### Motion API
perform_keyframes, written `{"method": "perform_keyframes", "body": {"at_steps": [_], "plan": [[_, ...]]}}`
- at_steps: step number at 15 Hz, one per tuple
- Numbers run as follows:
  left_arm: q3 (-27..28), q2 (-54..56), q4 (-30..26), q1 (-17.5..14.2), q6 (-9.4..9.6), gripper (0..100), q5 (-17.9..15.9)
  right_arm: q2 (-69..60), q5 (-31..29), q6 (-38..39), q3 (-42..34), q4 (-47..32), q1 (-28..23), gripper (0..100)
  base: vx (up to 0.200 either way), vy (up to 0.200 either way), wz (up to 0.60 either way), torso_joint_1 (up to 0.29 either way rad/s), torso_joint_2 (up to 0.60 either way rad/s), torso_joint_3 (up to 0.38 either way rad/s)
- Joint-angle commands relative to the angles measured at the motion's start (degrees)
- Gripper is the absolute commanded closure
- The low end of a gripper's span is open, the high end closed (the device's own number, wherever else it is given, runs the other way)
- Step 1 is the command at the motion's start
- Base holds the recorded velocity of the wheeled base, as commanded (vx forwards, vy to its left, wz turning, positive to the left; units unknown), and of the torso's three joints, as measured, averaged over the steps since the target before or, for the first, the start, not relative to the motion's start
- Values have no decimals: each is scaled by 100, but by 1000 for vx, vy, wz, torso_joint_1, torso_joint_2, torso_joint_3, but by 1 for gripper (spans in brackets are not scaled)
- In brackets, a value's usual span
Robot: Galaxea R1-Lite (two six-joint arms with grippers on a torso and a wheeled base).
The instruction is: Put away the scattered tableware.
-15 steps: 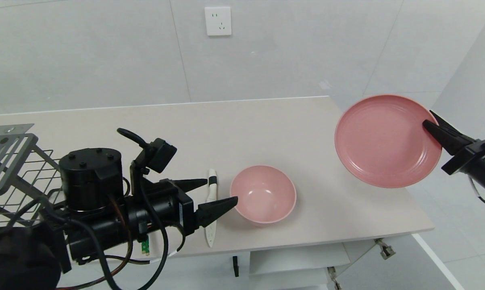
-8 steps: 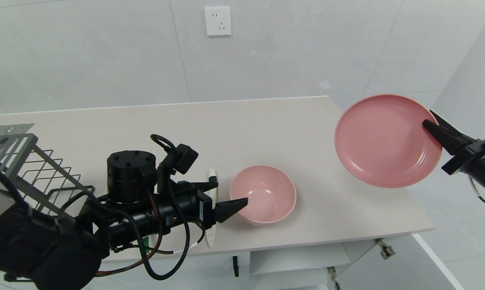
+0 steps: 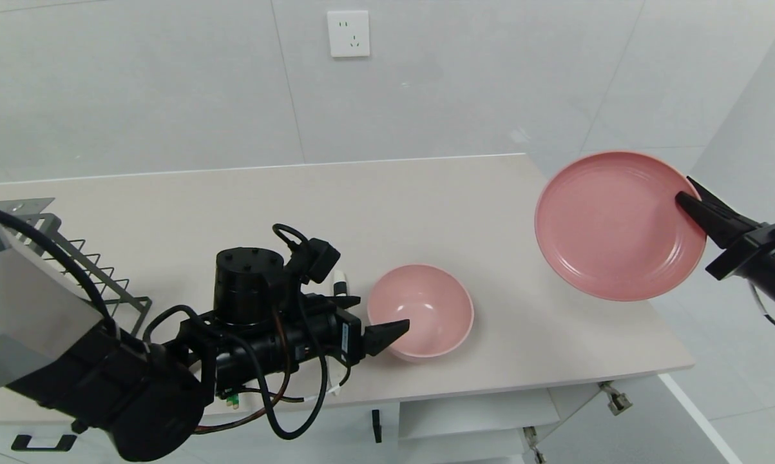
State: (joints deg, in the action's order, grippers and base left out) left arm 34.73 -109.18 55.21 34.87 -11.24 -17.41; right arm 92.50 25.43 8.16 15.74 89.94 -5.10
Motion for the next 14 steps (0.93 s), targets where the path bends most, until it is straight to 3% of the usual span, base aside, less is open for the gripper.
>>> {"method": "perform_keyframes", "body": {"at_steps": [1,9,11,14], "plan": [[95,-121,-10,3,-1,0,45,-66,6,11,-1,6,0,100,0,0,0,0,0,0],[456,-358,-63,-6,-1,0,124,-83,6,11,-9,6,9,100,0,0,0,0,0,0],[763,-517,-186,-50,-19,0,458,-74,6,2,-18,6,9,100,0,0,0,0,0,0],[1027,-728,-327,12,-10,0,502,-74,6,2,-53,6,26,100,0,0,0,0,0,0]]}}
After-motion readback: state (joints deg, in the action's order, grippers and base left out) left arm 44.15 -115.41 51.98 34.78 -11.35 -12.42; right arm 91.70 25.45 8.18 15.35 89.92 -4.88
